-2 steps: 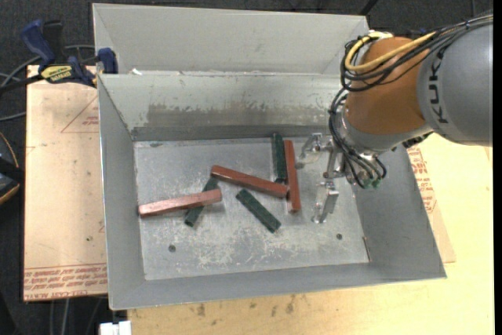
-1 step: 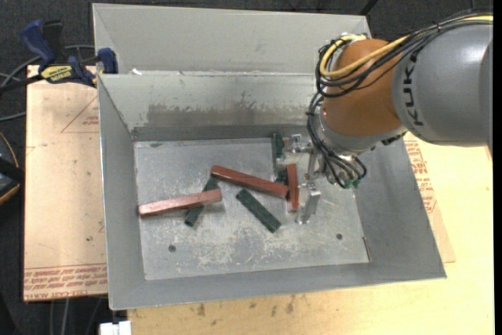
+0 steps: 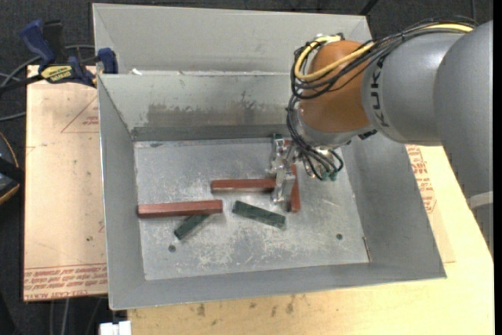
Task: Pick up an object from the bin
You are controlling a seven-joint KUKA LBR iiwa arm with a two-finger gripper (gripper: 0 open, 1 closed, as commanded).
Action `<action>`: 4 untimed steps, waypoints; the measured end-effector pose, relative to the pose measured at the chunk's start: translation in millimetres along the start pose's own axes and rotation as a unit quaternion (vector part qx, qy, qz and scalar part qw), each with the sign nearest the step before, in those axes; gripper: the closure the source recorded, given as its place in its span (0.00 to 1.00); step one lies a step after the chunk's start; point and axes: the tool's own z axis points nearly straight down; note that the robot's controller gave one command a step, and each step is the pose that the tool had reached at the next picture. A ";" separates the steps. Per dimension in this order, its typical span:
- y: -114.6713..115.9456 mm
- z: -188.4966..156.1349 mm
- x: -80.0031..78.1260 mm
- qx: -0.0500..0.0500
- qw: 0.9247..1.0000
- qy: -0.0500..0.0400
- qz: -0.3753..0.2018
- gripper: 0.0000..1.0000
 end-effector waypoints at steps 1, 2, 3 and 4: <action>0.0 0.0 0.0 0.000 1.000 0.000 0.000 1.00; 24.4 -22.3 -12.3 0.000 1.000 0.012 0.028 1.00; 31.9 -34.9 -16.8 -0.001 0.999 0.009 0.037 1.00; 23.7 -57.4 -21.5 0.000 0.999 0.012 0.042 1.00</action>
Offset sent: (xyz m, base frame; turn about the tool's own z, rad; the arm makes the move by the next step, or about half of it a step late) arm 0.0198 0.0462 0.0448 0.0946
